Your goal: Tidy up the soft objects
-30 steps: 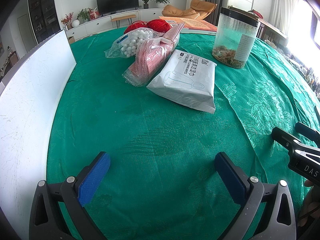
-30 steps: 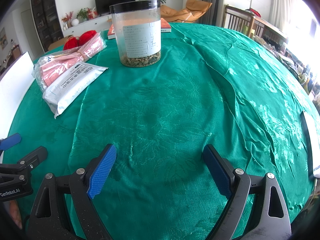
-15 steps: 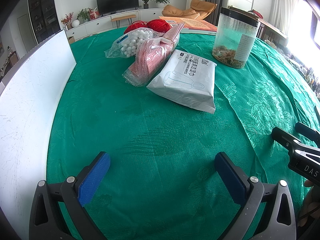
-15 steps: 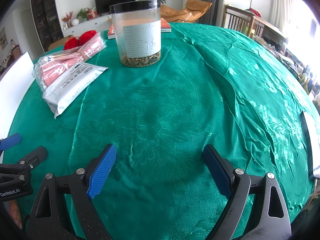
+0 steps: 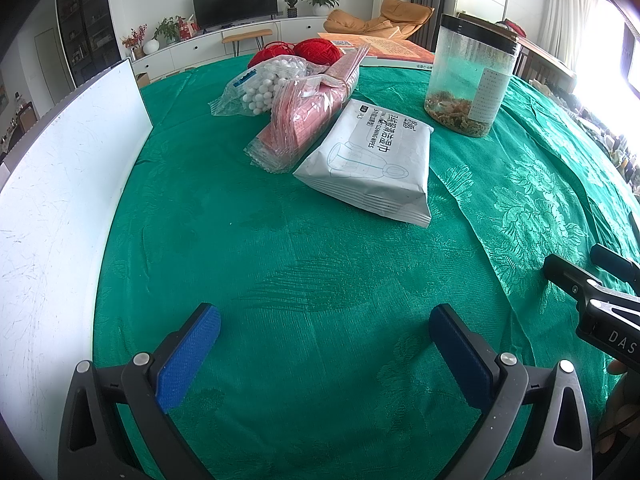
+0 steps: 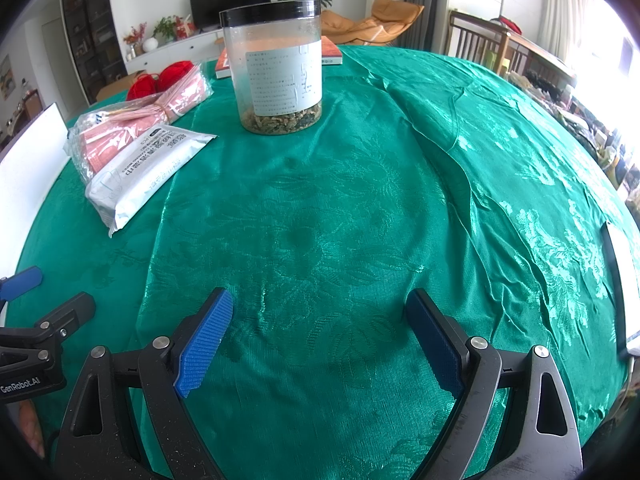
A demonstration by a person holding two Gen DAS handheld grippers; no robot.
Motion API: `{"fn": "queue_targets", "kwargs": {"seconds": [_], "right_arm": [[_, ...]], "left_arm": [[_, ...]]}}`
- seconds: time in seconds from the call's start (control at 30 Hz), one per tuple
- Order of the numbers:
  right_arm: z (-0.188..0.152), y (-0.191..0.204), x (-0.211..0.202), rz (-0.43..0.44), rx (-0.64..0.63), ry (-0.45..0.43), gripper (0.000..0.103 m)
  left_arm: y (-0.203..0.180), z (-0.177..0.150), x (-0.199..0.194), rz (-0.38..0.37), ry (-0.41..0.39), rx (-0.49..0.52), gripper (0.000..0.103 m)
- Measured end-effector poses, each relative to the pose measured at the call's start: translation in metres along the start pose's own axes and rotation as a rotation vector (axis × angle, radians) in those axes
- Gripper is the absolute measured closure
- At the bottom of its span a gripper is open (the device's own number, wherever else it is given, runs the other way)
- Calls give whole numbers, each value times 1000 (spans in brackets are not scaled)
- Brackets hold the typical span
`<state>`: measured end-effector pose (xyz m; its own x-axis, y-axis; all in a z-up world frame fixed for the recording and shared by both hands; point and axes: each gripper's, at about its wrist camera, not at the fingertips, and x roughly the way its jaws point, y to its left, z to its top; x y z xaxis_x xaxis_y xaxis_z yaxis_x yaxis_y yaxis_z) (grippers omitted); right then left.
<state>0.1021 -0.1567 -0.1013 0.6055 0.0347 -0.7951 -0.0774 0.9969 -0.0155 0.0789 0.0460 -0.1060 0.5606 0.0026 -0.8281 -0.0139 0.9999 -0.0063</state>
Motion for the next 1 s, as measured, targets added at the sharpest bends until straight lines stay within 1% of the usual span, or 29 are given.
{"fn": "queue_targets", "kwargs": {"seconds": [0.4,0.5,0.57,0.67,0.7,0.77,0.8,0.87,0.9,0.97,1.0], "right_arm": [[0,0,0,0,0,0,13],[0,0,0,1,0,0,13],[0,0,0,2,-1,0,13],[0,1,0,2,-1,1,12],[1,1,0,2,-1,3,12],[7,3,1,10,23,37,12],[13,5,1,46,50,52,12],[30,12,4,198,147,74,12],[39,20,8,249,190,89,12],[60,42,22,322,248,125,12],[70,56,29,336,264,138,13]], "left_arm": [[0,0,0,1,0,0,0],[2,-3,-4,29,12,-20,0],[7,-7,-19,23,-1,-41,0],[16,-8,-53,-19,-38,-62,0],[21,-8,-66,-31,-55,-71,0],[32,-5,-94,-67,-108,-106,0],[37,-3,-106,-83,-137,-123,0],[47,1,-130,-106,-203,-152,0],[51,4,-140,-106,-233,-157,0],[59,7,-153,-82,-275,-154,0],[61,7,-156,-63,-286,-150,0]]}}
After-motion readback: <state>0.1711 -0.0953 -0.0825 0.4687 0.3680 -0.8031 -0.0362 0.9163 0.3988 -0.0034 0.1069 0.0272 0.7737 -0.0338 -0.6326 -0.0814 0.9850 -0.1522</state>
